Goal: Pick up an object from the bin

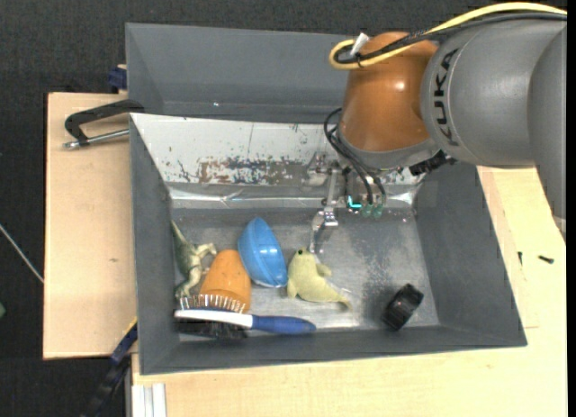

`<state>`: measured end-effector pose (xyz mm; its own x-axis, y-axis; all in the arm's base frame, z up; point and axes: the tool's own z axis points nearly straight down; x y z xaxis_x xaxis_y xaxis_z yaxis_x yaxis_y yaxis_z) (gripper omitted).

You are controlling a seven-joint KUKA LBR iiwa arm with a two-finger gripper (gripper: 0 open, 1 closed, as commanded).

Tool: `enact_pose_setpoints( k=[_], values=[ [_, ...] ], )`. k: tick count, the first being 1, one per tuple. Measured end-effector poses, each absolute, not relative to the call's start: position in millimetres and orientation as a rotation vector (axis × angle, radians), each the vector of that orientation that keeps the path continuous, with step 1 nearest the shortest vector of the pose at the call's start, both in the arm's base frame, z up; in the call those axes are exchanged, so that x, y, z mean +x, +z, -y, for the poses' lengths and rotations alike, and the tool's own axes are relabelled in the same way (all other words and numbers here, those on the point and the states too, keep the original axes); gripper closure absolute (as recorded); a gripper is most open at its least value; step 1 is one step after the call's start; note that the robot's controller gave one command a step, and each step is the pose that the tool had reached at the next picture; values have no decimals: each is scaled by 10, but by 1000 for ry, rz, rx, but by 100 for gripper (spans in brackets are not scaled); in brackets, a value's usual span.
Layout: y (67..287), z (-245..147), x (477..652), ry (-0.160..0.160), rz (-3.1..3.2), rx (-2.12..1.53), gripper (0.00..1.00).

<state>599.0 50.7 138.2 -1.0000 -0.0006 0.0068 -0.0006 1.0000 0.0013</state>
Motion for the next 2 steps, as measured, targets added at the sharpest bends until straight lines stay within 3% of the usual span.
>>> enact_pose_setpoints(
  k=[1,2],
  values=[
    [784,-599,5334,-6,3120,475,0],
    [776,-573,5298,0,3103,473,100]
  ],
)
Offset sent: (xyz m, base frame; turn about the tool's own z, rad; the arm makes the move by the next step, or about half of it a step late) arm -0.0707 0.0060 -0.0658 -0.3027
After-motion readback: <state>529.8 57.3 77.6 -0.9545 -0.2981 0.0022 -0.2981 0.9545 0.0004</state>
